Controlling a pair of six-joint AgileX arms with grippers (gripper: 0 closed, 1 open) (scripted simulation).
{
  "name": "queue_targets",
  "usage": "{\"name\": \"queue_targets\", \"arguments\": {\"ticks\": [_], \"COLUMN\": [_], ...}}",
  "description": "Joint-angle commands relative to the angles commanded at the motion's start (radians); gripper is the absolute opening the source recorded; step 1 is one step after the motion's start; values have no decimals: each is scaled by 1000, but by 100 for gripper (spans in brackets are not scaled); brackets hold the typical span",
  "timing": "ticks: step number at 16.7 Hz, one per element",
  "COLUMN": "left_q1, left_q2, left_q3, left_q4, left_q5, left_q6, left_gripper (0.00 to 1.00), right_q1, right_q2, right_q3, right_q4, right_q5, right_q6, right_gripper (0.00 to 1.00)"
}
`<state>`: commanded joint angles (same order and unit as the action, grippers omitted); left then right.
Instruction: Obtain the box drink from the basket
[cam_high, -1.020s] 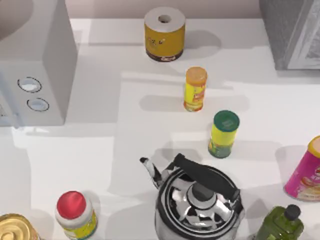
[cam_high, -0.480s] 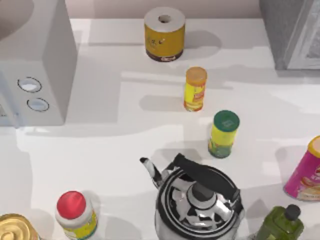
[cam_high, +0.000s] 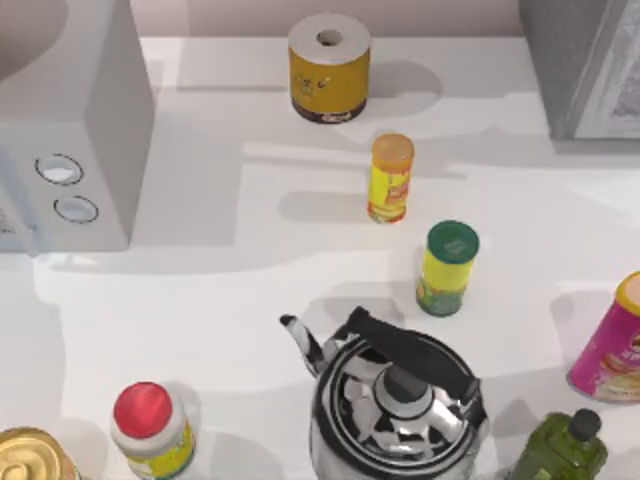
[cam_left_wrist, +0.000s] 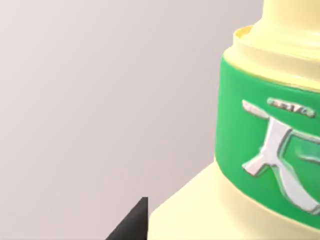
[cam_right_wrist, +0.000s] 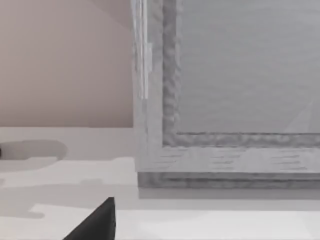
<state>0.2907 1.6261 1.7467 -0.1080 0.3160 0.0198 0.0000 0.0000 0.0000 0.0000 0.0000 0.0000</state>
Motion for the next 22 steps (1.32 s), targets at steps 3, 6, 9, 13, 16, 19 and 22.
{"name": "queue_targets", "arguments": {"ticks": [3,6,9,13,16,19,22], "left_q1": [-9,-31,-64,-119,-164,-210,-250], "left_q2": [-54,-186,-386,-719,-981,-1230,-1437], "left_q3": [-62,-210,-425,-787,-1070,-1332,-1552], "left_q4": [4,12,26,47,64,79,92], "left_q5": [-11,-39,-78,-141,-193,-242,-282], "left_q6": [-1,-3,-5,-9,-12,-16,-19], "left_gripper": [0,0,0,0,0,0,0], "right_q1": [0,0,0,0,0,0,0], "right_q2": [0,0,0,0,0,0,0], "right_q3": [0,0,0,0,0,0,0], "right_q4": [0,0,0,0,0,0,0], "right_q5": [0,0,0,0,0,0,0], "right_q6": [0,0,0,0,0,0,0], "right_gripper": [100,100,100,100,100,100,100]}}
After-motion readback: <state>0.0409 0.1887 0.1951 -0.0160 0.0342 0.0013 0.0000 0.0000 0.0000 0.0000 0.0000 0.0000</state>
